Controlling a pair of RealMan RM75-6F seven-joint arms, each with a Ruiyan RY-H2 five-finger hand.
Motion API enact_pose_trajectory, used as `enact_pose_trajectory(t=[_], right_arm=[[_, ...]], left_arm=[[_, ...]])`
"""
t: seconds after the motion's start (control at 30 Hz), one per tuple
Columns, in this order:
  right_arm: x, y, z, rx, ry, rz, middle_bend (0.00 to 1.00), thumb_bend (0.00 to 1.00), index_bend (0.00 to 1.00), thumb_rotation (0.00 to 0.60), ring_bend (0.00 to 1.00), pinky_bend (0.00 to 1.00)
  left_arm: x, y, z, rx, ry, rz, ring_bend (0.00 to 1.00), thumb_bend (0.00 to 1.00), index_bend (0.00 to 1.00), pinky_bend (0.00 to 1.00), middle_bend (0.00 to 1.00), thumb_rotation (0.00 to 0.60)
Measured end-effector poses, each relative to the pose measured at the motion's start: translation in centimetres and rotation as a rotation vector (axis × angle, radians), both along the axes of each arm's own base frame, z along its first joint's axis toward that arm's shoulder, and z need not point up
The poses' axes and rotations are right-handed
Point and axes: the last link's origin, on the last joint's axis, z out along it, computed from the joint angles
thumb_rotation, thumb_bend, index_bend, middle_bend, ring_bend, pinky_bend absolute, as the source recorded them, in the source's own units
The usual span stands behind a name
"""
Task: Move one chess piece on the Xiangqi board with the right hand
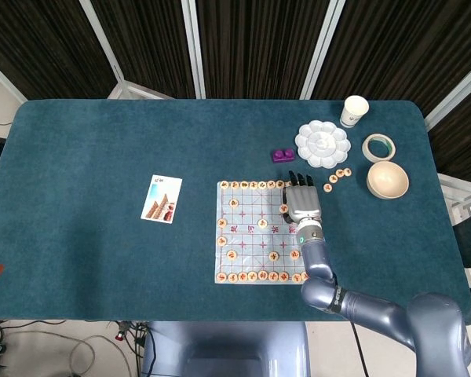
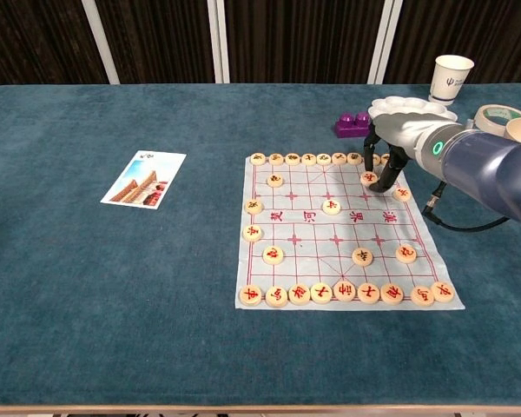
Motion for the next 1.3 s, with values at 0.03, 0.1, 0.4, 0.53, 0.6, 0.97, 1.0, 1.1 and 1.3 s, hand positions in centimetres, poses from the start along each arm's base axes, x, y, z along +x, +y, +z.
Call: enact_pose_trajectory(t=[0.03,0.1,0.4,0.53,0.6,0.97,1.0,1.1,1.3], right_arm=[[0.1,-0.1,0.1,0.001,0.001,-0.001,0.00,0.38,0.53,0.600,0.00,0.05],[0.2,-0.3,0.2,0.004,0.003,-0.004,0.00,0.38,0.53,0.600,0.00,0.05],[0.5,-0.8,-0.7,0.015,0.026,-0.010,0.00,0.38,0.53,0.600,0.00,0.05],[0.7,-1.1,-0.9,0.009,0.030,-0.017,0.00,0.38,0.53,0.600,0.00,0.05],[0.7,-1.2,-1.0,0.007,0.032,-0.021,0.00,0.38,0.53,0.600,0.00,0.05],[0.6,-1.4,-1.2,0.007,0.037,-0.027,0.00,0.38,0.53,0.600,0.00,0.05],[0.6,-1.4,-1.2,0.008,0.037,-0.026,0.00,0.38,0.53,0.600,0.00,0.05],[0.6,-1.3,-1.2,0.011,0.040,-0.024,0.00,0.38,0.53,0.600,0.00,0.05],[0.4,-1.3,-1.4,0.016,0.052,-0.032,0.00,0.38,0.51,0.600,0.00,0.05]], left_arm=[[0.0,0.0,0.0,-0.001,0.002,0.001,0.00,0.00,0.08,0.01,0.00,0.600],[0.0,0.1,-0.1,-0.001,0.005,0.002,0.00,0.00,0.08,0.01,0.00,0.600],[-0.1,0.1,-0.2,0.001,0.012,0.007,0.00,0.00,0.08,0.01,0.00,0.600],[-0.1,0.2,-0.2,-0.001,0.012,0.008,0.00,0.00,0.08,0.01,0.00,0.600],[-0.1,0.2,-0.2,0.001,0.011,0.007,0.00,0.00,0.08,0.01,0.00,0.600],[-0.1,0.2,-0.1,0.006,0.010,0.010,0.00,0.00,0.08,0.01,0.00,0.600],[-0.1,0.2,-0.1,0.007,0.010,0.010,0.00,0.00,0.08,0.01,0.00,0.600],[-0.2,0.2,0.0,0.010,0.010,0.012,0.00,0.00,0.08,0.01,0.00,0.600],[-0.1,0.2,0.0,0.011,0.011,0.010,0.00,0.00,0.08,0.01,0.00,0.600]])
